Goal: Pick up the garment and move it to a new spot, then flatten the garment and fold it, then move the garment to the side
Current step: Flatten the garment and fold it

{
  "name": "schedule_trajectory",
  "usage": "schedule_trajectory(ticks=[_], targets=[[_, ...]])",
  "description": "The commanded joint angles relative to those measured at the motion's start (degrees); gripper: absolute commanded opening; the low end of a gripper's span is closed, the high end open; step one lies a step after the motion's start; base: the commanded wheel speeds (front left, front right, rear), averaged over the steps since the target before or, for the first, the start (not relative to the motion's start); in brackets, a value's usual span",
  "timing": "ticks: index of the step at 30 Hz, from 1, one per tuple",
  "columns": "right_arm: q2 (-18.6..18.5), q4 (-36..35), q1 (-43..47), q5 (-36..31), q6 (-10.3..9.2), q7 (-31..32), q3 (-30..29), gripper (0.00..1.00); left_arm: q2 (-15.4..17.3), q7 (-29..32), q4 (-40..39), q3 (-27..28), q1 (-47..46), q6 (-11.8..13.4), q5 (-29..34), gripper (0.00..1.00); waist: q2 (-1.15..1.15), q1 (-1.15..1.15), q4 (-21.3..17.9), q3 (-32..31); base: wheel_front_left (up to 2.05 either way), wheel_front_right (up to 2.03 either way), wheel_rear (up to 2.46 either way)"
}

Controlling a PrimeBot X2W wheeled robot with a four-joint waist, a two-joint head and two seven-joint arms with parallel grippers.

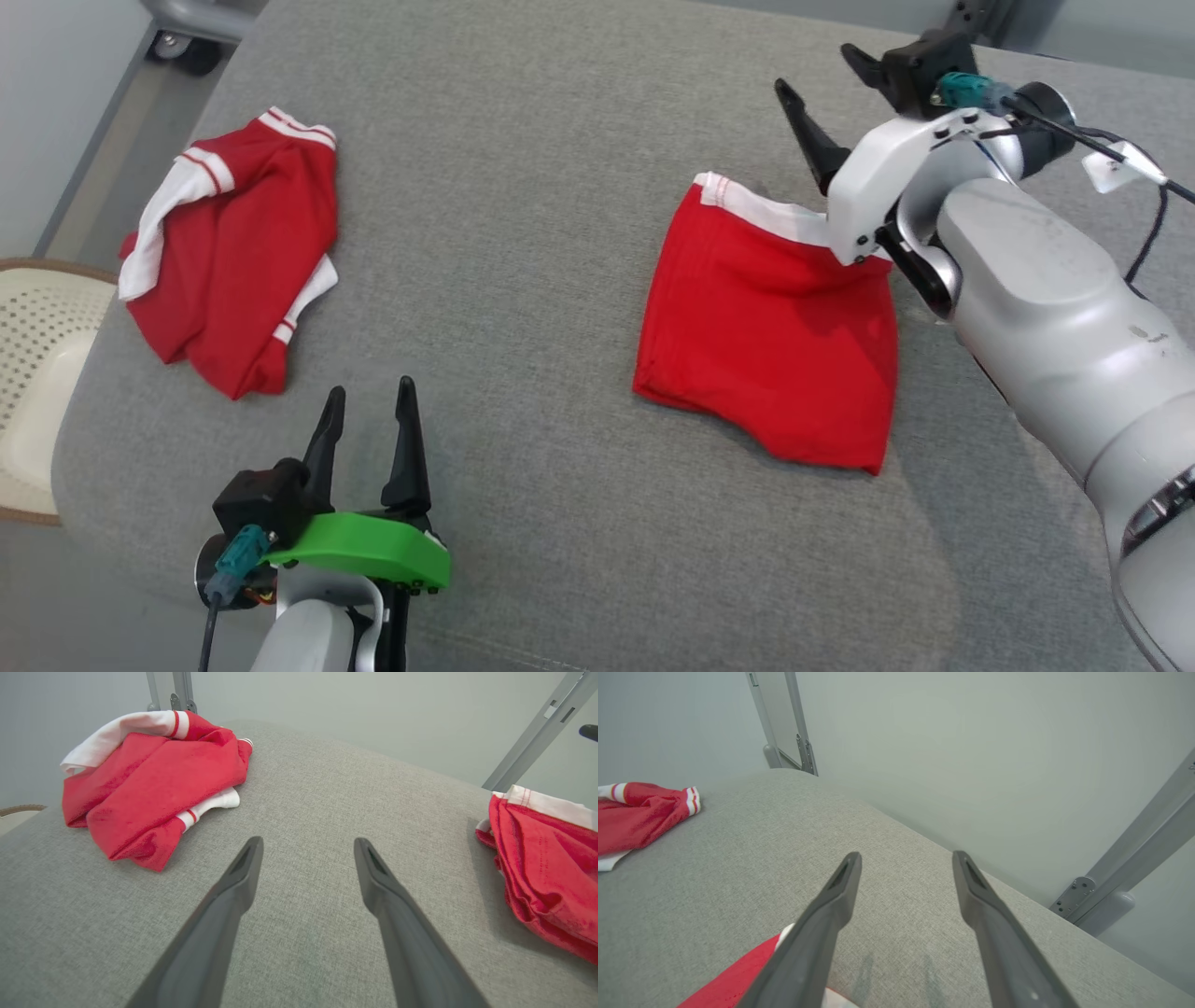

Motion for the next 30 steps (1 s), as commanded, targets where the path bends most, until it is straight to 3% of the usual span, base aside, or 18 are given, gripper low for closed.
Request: schedule_trajectory(ticks=[1, 9, 14, 18, 23, 30], targets=[[-1.4, -1.2, 3.7, -2.2, -0.05, -0.1, -4.2, 1.0, 0.3, 0.0, -0.1, 0.5, -0.8, -0.2, 1.1, 1.0, 0.0, 0.0, -4.7, -2.7, 0.0, 0.0, 0.0], [-0.8, -15.2, 22.6, -19.1, -0.05, -0.1, -33.7, 1.0, 0.3, 0.0, 0.2, 4.4, 0.9, -0.4, 5.6, 1.0, 0.0, 0.0, -12.2, -6.0, 0.0, 0.0, 0.0], [4.3, -23.7, 34.4, -28.5, -0.05, -0.2, -46.6, 1.0, 0.3, 0.0, 0.8, 6.7, 2.2, -0.6, 7.3, 1.0, 0.0, 0.0, -15.9, -8.0, 0.0, 0.0, 0.0], [7.2, -28.3, 41.2, -32.9, -0.05, -0.2, -52.0, 1.0, 0.3, 0.0, 1.4, 8.2, 3.4, -0.9, 8.6, 1.0, 0.0, 0.0, -18.1, -9.6, 0.0, 0.0, 0.0], [9.0, -32.2, 47.5, -35.2, -0.05, -0.2, -54.6, 1.0, 0.3, 0.0, 2.2, 9.4, 5.0, -1.0, 9.9, 1.0, 0.0, 0.0, -19.9, -11.8, 0.0, 0.0, 0.0], [9.4, -35.6, 53.7, -32.4, -0.05, -0.2, -52.7, 1.0, 0.3, 0.0, 3.4, 10.9, 7.9, -0.7, 12.1, 1.0, 0.0, 0.0, -21.9, -15.3, 0.0, 0.0, 0.0]])
